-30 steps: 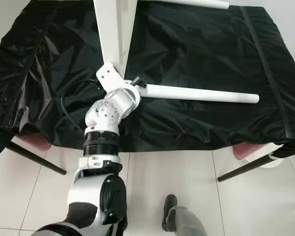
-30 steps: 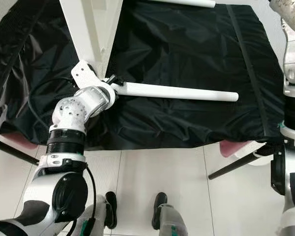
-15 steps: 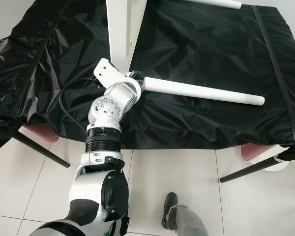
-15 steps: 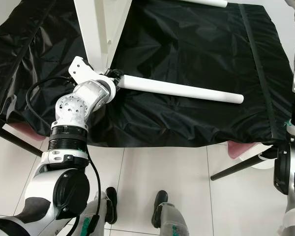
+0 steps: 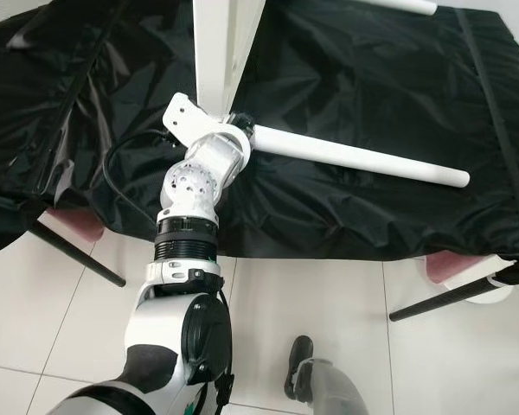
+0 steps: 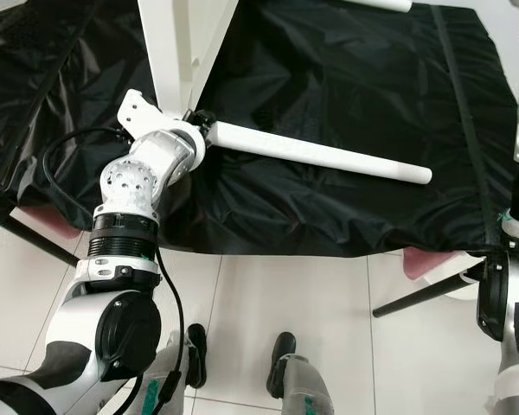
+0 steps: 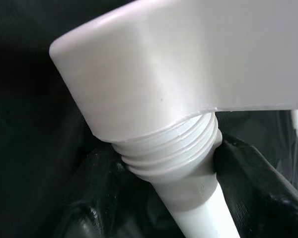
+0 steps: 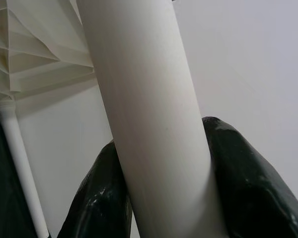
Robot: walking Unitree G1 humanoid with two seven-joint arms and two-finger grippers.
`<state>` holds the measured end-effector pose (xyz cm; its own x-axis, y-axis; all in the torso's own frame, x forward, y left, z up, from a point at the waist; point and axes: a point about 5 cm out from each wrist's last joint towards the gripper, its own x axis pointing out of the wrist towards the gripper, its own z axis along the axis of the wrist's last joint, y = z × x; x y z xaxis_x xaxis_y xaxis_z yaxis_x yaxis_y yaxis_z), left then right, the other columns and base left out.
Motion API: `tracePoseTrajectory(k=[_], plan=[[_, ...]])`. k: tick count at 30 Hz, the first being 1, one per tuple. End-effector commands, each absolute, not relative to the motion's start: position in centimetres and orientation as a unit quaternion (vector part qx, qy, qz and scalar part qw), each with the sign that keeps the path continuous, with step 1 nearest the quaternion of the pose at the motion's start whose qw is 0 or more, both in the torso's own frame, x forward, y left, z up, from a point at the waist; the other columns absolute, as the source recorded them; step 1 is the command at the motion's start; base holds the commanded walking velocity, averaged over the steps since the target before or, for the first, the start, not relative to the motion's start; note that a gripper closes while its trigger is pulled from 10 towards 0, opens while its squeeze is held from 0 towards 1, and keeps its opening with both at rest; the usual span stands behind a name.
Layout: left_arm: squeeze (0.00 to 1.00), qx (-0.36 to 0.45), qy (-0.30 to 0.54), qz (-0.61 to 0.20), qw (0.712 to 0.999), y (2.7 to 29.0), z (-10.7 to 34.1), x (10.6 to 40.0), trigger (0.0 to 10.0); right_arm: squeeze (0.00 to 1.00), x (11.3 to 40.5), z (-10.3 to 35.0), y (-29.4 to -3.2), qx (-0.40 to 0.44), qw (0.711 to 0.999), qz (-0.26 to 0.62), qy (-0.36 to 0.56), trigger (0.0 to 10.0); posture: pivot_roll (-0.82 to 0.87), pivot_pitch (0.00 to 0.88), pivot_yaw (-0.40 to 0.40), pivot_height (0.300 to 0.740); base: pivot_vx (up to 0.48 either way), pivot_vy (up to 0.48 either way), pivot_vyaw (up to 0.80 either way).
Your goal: Building children table
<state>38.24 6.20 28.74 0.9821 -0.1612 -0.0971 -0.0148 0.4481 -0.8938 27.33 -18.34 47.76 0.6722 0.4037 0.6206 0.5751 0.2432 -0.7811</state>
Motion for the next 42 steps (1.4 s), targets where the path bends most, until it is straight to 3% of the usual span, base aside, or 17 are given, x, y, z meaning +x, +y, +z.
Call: tracePoseTrajectory(k=[1,6,15,18,23,24,32,35,42], plan=[[0.00,-0.544,-0.156,-0.275,0.777,3.1,40.9,32.9,0.0,0.00,24.6,49.3,-18.7,-0.521,0.688,-0.109,-0.494,10.0,-0.03,0.220,0.074,0.740,0.000,0.000,0.00],[0.00,-0.543,-0.178,-0.289,0.768,3.7,40.5,31.9,0.0,0.00,23.1,48.7,-20.5,-0.494,0.686,-0.179,-0.503,10.0,-0.03,0.229,0.070,0.740,0.000,0.000,0.00],[0.00,-0.519,-0.186,-0.297,0.780,3.7,40.7,31.6,0.0,0.00,22.4,46.5,-21.7,-0.473,0.695,-0.224,-0.493,10.0,-0.03,0.245,0.079,0.740,0.000,0.000,0.00],[0.00,-0.510,-0.204,-0.304,0.779,3.9,41.6,31.2,0.0,0.00,22.3,44.8,-22.5,-0.417,0.722,-0.266,-0.484,10.0,-0.01,0.257,0.079,0.740,0.000,0.000,0.00],[0.00,-0.505,-0.213,-0.308,0.778,4.0,42.2,31.0,0.0,0.00,22.4,43.7,-22.9,-0.401,0.733,-0.284,-0.471,10.0,0.00,0.257,0.077,0.740,0.000,0.000,0.00],[0.00,-0.493,-0.232,-0.312,0.779,4.4,42.9,30.7,0.0,0.00,23.0,42.0,-23.4,-0.378,0.754,-0.289,-0.453,10.0,0.01,0.255,0.079,0.740,0.000,0.000,0.00],[0.00,-0.458,-0.253,-0.313,0.792,5.0,43.5,30.6,0.0,0.00,24.3,40.4,-22.9,-0.303,0.808,-0.223,-0.453,10.0,0.02,0.254,0.073,0.740,0.000,0.000,0.00],[0.00,-0.451,-0.258,-0.315,0.794,5.1,43.6,30.5,0.0,0.00,24.4,40.4,-22.7,-0.291,0.815,-0.207,-0.457,10.0,0.03,0.255,0.068,0.740,0.000,0.000,0.00],[0.00,-0.410,-0.321,-0.301,0.799,7.5,45.5,29.4,0.0,0.00,25.8,39.9,-19.6,-0.244,0.856,-0.079,-0.448,10.0,0.05,0.266,0.042,0.740,0.000,0.000,0.00]])
